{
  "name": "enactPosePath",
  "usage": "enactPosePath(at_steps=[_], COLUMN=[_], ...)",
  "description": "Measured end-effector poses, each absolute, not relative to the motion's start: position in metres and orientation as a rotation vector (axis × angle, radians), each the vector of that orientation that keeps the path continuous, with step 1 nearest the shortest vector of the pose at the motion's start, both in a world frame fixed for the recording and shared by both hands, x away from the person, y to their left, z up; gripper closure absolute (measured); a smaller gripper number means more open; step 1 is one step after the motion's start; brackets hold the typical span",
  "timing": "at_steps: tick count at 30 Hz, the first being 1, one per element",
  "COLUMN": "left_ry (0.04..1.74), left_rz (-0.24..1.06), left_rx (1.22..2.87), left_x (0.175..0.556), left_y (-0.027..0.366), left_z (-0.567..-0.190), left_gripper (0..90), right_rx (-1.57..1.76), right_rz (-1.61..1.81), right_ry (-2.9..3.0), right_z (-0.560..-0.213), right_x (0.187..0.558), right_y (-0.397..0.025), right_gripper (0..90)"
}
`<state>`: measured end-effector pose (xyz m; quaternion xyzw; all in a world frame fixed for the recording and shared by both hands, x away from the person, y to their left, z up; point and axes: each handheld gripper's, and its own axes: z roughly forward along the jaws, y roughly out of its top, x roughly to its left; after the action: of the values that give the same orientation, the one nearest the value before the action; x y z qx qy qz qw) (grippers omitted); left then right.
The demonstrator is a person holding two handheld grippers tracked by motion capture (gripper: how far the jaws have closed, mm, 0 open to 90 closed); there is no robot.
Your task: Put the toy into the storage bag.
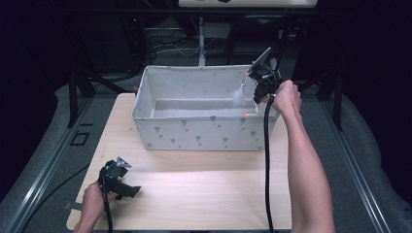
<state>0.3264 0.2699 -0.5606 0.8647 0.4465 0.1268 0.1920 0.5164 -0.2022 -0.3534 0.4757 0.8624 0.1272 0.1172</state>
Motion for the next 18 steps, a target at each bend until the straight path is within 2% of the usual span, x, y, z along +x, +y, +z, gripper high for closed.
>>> enactPosePath(at_steps=[18], left_ry=[1.254], left_rz=[0.371], left_rx=[2.409], left_x=[0.325], left_y=[0.272], left_z=[-0.558], left_gripper=[2.1], right_rx=[1.472], right_rz=[0.327], right_ry=[2.579], right_z=[-0.390], right_x=[0.513], right_y=[-0.215], right_gripper=[88.1])
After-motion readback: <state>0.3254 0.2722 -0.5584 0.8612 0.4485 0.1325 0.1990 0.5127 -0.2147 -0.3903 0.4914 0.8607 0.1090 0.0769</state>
